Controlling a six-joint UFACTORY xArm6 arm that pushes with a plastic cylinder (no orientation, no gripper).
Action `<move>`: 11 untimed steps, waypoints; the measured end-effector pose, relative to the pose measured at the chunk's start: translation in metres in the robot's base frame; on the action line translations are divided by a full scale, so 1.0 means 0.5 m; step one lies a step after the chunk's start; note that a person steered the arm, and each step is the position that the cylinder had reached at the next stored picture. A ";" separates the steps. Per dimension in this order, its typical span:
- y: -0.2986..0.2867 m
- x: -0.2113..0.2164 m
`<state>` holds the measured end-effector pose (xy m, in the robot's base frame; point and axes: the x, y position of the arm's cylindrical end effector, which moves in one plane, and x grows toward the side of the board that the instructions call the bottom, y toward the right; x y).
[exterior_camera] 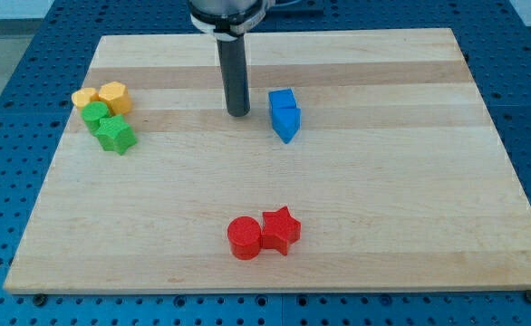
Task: Push the red star along with red circle slightly left
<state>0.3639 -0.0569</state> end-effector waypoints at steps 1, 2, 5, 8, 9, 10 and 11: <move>0.000 0.000; 0.000 0.076; 0.173 0.318; 0.194 0.407; 0.156 0.407; 0.124 0.407; 0.110 0.407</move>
